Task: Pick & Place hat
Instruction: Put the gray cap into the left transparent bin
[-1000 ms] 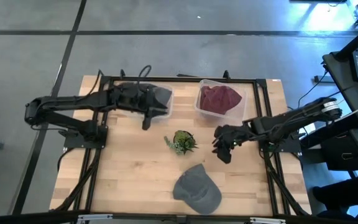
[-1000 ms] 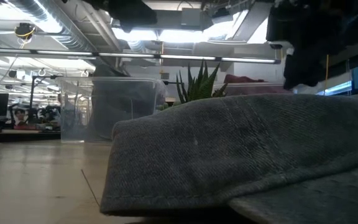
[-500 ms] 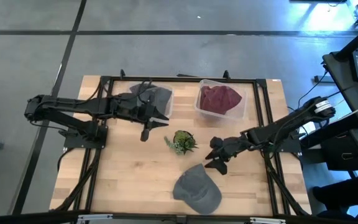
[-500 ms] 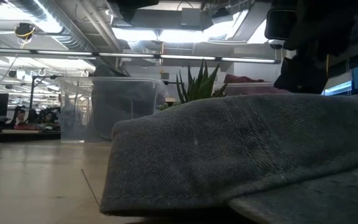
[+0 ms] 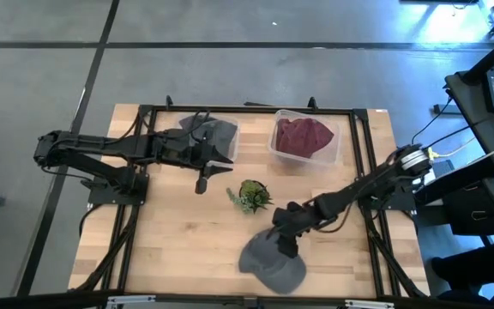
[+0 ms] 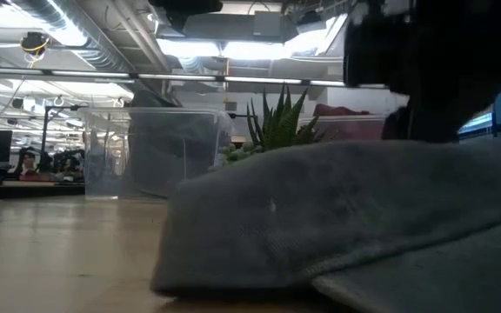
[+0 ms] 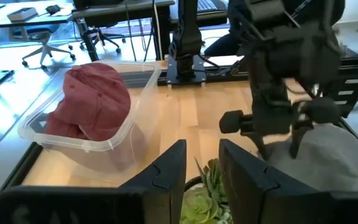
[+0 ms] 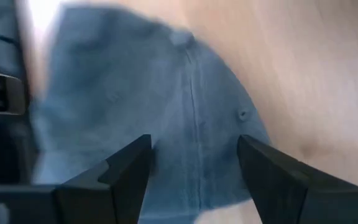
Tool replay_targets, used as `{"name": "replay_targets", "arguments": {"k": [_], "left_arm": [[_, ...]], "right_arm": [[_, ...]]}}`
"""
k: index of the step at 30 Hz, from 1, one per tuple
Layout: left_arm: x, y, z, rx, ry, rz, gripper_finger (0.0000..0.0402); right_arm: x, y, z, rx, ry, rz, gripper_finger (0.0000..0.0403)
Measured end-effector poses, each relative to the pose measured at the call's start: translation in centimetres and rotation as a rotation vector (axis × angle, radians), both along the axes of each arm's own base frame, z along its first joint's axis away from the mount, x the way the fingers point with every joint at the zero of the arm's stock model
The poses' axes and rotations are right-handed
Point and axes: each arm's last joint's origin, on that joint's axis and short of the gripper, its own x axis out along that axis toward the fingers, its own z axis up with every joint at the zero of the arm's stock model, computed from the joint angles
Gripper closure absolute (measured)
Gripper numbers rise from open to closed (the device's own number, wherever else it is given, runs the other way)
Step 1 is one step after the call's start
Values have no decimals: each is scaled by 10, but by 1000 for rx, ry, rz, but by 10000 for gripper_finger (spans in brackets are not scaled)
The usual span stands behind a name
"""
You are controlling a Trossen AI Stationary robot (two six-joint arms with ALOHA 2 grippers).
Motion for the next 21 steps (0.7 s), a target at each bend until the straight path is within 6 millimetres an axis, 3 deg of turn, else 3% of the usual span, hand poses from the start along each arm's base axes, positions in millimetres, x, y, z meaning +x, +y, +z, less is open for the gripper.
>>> {"name": "replay_targets", "arguments": {"k": [9,13,19,21], "left_arm": [[0,0,-1,30,11,-10,307],[-1,0,-2,32,24,-13,308],[-1,-1,-2,32,25,-15,309],[0,-1,-2,32,16,-14,307]], "right_arm": [[25,16,-13,-97,112,31,181],[28,17,-9,-115,110,62,243],[26,15,2,-162,81,87,379],[25,13,7,-191,50,103,389]]}}
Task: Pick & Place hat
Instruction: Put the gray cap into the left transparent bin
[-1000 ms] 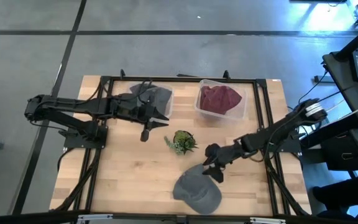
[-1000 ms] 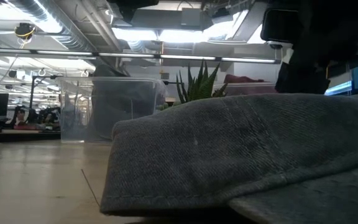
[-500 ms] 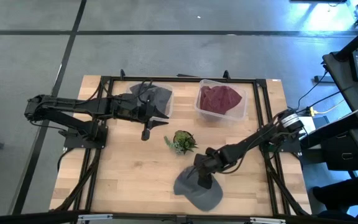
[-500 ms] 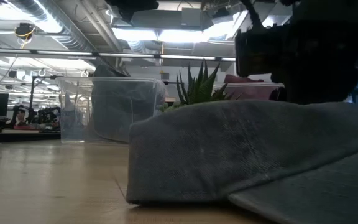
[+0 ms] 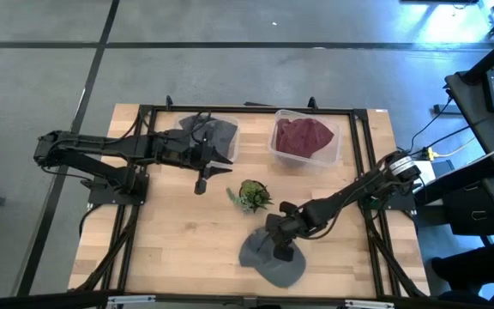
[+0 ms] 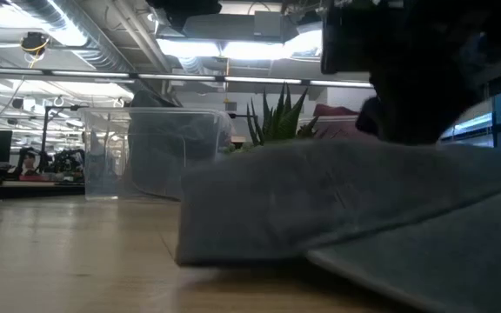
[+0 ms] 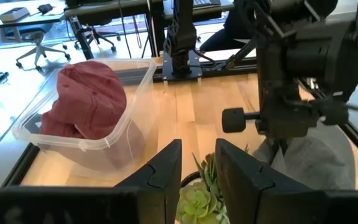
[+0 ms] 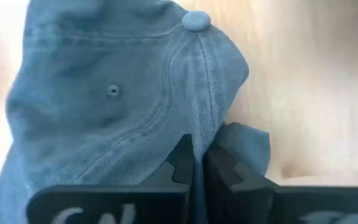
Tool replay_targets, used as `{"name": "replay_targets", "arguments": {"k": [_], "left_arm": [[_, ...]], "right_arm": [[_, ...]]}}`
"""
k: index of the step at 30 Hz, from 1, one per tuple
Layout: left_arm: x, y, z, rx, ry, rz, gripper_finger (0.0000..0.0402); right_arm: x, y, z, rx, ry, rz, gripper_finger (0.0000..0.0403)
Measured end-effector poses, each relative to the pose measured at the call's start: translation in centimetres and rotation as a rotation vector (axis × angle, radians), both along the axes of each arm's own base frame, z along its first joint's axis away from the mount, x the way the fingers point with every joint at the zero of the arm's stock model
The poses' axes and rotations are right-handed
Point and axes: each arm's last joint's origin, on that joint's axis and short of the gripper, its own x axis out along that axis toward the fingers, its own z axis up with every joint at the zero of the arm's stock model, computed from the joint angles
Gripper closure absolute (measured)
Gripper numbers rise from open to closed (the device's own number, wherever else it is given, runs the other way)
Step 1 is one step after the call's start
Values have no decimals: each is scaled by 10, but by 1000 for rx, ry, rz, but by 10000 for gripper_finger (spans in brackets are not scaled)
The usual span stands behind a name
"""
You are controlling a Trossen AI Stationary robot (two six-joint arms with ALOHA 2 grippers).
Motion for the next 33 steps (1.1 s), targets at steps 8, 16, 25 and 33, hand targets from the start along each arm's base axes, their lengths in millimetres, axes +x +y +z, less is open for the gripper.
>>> {"name": "replay_targets", "arguments": {"k": [8,16,25,33], "left_arm": [[0,0,1,1,-13,0,310],[2,2,7,7,-77,20,286],[2,6,8,51,-87,167,208],[2,7,8,59,-86,194,181]], "right_arm": [[-16,-14,50,0,-107,15,394],[-52,-45,126,-94,-368,2,390],[-75,-82,186,-261,-565,99,393],[-66,-117,200,-469,-596,142,392]]}}
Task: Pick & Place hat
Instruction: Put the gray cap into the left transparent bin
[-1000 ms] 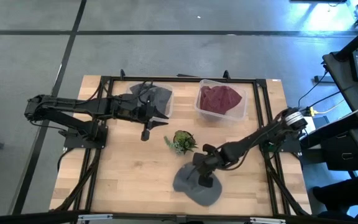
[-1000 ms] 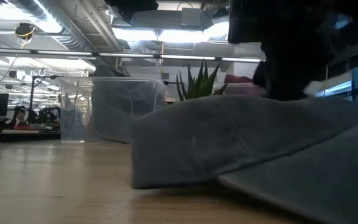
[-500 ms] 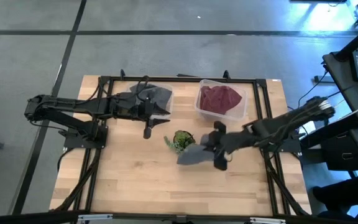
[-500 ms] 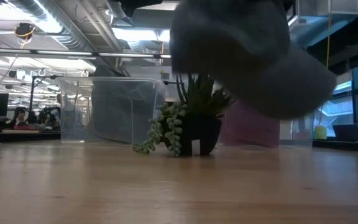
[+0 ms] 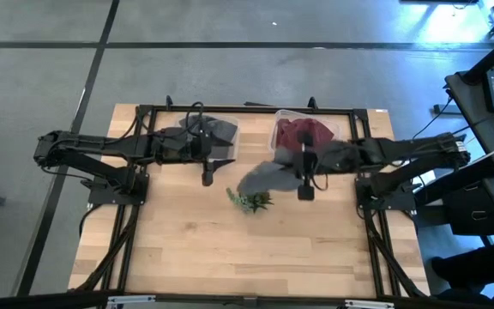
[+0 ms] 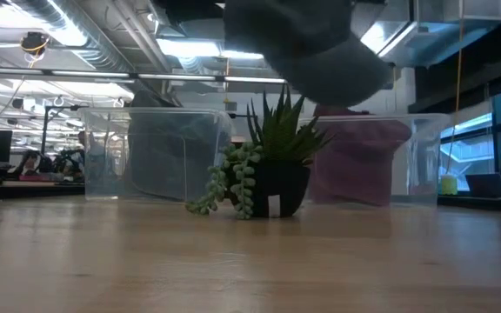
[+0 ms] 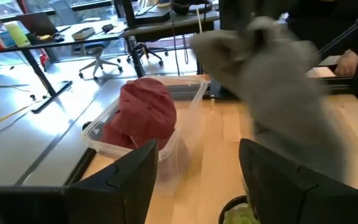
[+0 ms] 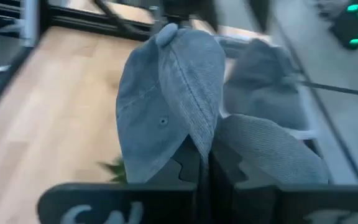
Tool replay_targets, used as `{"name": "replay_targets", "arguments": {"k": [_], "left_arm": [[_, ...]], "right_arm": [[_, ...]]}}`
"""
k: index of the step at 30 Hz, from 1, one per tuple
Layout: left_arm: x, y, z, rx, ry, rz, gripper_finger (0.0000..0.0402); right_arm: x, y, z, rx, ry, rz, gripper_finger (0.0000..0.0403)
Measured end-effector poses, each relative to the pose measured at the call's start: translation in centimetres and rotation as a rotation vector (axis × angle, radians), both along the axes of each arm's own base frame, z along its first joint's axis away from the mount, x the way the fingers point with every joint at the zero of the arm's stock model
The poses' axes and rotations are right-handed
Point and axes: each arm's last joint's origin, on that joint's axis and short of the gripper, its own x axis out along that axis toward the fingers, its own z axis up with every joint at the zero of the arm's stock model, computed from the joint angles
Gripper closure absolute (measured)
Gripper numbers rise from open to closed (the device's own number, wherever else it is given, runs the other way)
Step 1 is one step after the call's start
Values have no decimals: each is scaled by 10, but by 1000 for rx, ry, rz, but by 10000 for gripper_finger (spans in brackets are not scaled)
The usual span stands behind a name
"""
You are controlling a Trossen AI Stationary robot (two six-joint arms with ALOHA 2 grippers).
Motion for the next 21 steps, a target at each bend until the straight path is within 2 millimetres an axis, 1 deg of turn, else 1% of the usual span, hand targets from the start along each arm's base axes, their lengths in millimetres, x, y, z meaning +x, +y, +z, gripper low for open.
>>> {"name": "replay_targets", "arguments": {"k": [3,6,11,14,19,21], "left_arm": [[0,-2,0,-15,-3,-9,183],[1,-3,3,-33,-36,-9,185],[2,-1,11,-6,-114,-10,183],[3,1,15,-2,-156,-15,183],[3,3,15,-68,-170,-63,188],[3,3,14,-89,-166,-62,188]], "right_arm": [[1,-14,0,-21,5,-42,392],[3,-21,-2,-11,18,-56,392],[10,-26,-4,-21,14,-35,392],[19,-28,-6,-53,-9,-28,392],[31,-31,-9,-103,-34,-18,392],[34,-32,-8,-124,-54,-44,392]]}}
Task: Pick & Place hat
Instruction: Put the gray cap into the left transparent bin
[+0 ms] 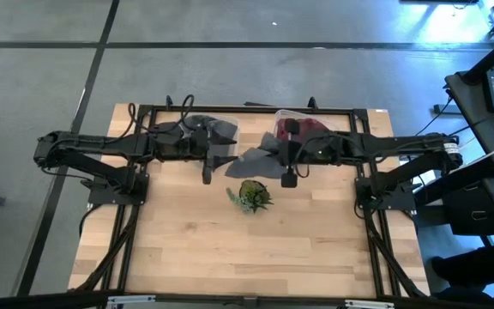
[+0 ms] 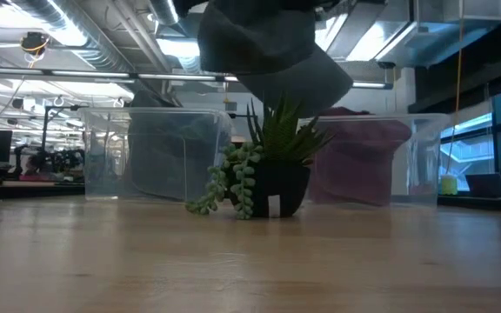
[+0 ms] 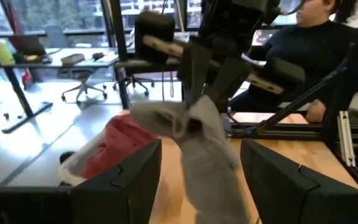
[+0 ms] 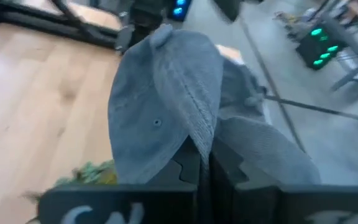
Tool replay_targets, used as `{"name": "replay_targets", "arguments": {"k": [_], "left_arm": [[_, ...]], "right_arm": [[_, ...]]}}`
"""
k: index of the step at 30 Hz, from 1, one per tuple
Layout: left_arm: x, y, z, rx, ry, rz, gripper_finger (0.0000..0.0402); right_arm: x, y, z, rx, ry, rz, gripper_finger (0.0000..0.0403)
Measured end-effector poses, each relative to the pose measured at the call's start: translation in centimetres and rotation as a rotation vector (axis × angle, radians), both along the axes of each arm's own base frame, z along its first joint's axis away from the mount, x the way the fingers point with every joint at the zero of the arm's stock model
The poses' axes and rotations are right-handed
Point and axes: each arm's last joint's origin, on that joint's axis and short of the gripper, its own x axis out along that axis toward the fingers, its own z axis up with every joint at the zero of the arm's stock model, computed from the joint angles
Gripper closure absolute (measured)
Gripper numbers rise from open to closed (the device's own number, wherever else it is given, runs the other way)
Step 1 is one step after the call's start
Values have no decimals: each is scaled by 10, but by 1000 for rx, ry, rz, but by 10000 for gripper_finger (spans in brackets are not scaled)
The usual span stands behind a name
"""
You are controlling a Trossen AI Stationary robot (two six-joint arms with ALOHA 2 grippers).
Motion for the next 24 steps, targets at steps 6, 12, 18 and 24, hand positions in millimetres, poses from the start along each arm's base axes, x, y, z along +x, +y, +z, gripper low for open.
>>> {"name": "replay_targets", "arguments": {"k": [6,12,18,24], "left_arm": [[0,1,-1,-56,7,45,186],[0,1,-2,-39,13,39,192],[0,1,0,-28,-6,41,198],[0,1,5,17,-53,33,256]], "right_arm": [[1,-2,2,-43,-22,-54,392],[3,-2,9,-44,-92,-57,392],[4,-2,13,-61,-131,-43,392],[5,-2,14,-60,-147,-42,392]]}}
